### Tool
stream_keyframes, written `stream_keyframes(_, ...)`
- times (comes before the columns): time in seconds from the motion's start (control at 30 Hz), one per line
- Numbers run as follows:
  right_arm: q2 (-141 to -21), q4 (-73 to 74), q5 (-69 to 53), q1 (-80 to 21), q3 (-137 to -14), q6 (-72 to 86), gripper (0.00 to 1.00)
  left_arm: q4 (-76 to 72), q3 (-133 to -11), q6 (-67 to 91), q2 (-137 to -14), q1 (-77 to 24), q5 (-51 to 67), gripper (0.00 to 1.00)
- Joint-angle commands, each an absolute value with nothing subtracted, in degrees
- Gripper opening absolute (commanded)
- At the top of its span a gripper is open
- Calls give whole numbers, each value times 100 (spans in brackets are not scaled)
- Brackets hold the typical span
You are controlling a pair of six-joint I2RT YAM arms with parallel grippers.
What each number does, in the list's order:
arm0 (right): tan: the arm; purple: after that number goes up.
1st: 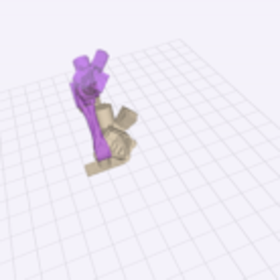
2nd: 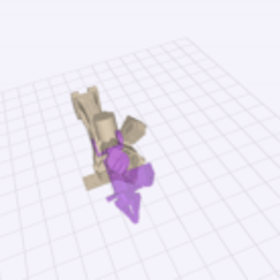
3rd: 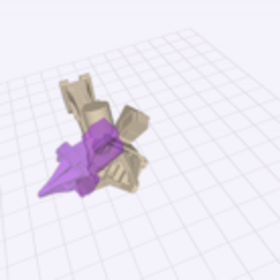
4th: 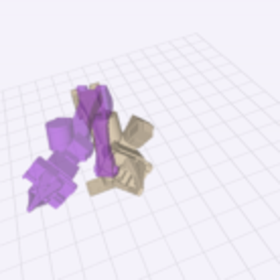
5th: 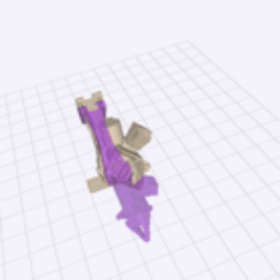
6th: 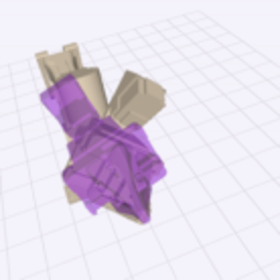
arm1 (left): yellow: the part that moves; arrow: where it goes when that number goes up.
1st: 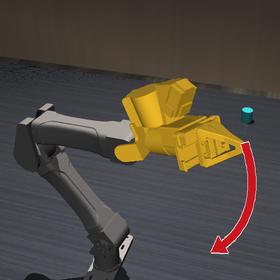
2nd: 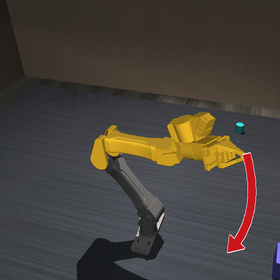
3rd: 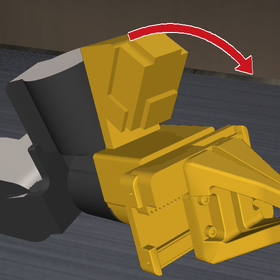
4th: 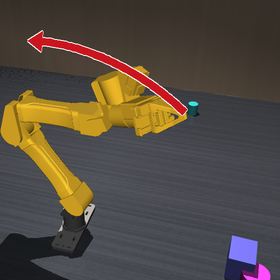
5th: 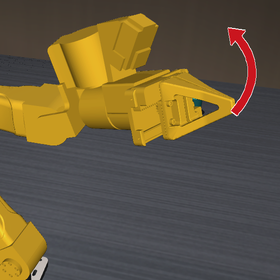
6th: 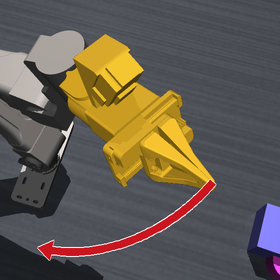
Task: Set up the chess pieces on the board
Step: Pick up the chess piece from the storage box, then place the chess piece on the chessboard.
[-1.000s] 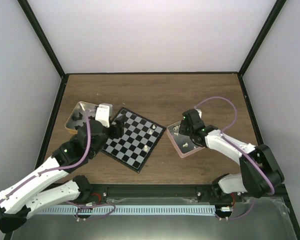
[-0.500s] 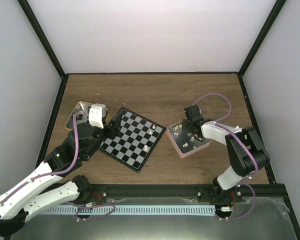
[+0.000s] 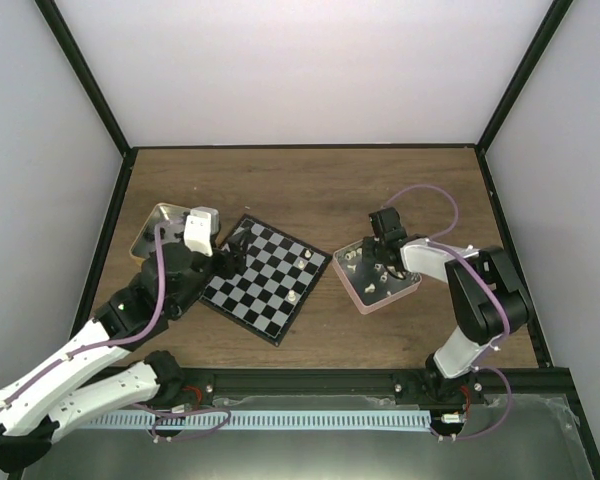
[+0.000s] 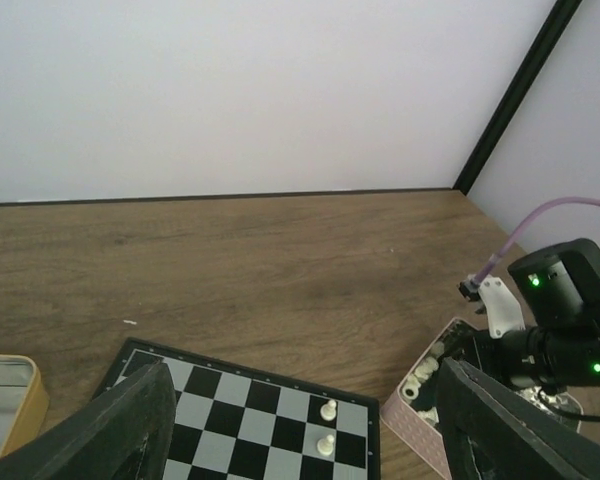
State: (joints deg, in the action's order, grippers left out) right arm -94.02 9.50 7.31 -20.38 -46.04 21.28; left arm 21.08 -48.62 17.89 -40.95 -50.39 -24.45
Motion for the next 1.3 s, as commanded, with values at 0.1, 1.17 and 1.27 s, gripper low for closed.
stream_keyframes(0.1,-8693,1203,535,-1989,-4642,2220,2,1980,-4913,1892,-4401,-4999,-1739,86)
stream_keyframes(1.17,-5949,-1713,-5360,-3199,-3412,1692,1,186,-5174,4418,-6312,-4991,1303,79)
stream_keyframes(1.27,-5892,-1752,-5378,-3199,-3411,1696,1,270,-5175,4458,-6373,-4992,1160,66)
